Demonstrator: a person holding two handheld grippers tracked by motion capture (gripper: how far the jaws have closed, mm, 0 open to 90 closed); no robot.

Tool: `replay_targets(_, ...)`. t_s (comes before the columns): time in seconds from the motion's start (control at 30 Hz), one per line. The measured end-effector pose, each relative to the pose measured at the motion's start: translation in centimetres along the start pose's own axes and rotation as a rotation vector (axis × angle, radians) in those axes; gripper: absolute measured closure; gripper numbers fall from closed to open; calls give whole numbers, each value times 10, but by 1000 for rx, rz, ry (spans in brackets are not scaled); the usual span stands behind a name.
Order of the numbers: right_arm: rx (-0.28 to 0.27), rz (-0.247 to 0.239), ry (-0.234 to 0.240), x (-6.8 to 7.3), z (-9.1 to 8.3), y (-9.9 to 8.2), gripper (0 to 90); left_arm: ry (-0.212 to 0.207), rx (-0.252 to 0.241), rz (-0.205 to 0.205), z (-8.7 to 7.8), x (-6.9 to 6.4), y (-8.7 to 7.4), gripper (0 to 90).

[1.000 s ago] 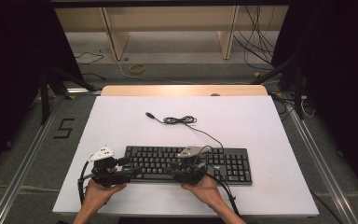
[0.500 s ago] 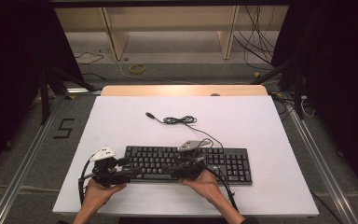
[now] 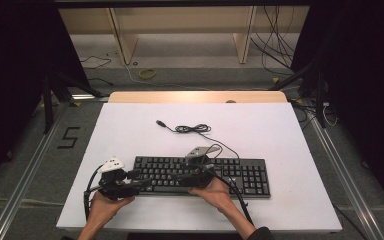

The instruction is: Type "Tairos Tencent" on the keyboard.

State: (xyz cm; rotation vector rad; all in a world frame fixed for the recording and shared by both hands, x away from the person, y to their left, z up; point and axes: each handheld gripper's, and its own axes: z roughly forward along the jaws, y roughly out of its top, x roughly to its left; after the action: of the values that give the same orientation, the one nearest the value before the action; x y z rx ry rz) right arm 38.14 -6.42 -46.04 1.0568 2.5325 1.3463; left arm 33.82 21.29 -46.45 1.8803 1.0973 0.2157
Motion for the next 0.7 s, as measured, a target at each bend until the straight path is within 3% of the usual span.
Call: replay_targets(0.7, 21, -36, -9, 5, 20, 11, 798, 98, 95, -6, 0, 7, -3, 832)
